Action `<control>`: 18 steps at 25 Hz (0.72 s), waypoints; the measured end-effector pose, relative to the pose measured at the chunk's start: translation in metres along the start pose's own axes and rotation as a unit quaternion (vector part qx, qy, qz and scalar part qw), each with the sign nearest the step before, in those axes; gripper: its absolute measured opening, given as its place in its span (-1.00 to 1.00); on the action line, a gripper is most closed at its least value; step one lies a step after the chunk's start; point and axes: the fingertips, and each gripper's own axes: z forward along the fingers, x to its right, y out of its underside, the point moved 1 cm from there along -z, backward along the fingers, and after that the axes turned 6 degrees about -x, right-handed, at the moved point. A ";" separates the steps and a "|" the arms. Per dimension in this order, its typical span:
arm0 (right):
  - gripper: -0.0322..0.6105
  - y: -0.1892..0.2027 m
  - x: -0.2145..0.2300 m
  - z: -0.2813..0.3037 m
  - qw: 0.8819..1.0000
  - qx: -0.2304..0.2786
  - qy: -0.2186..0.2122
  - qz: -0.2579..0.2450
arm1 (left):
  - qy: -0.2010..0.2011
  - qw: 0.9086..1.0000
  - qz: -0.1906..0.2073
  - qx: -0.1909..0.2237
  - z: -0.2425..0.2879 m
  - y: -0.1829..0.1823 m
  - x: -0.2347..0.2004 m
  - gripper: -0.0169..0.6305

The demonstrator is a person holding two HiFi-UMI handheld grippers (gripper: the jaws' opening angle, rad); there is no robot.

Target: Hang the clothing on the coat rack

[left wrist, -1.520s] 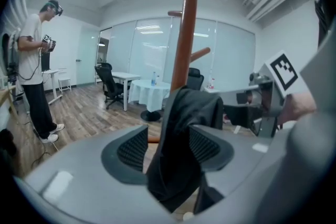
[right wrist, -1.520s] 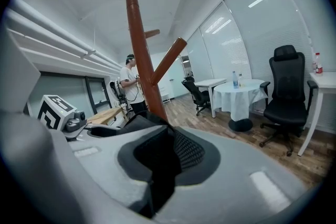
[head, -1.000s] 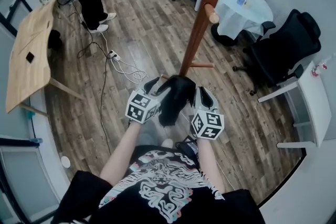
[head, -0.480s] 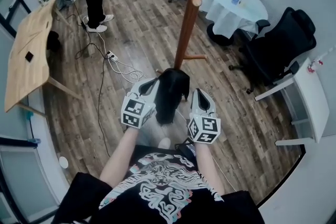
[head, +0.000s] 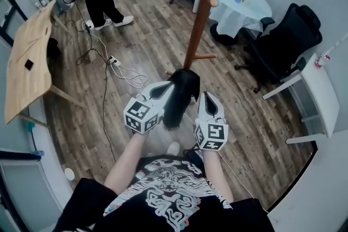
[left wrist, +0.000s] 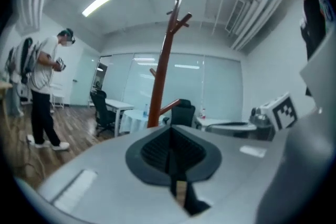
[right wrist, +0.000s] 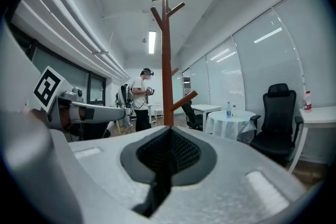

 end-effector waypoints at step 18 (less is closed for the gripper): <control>-0.90 -0.024 -0.069 -0.100 0.999 0.018 0.043 -0.006 | -0.108 0.990 0.084 0.028 -0.122 -0.032 0.015 -0.98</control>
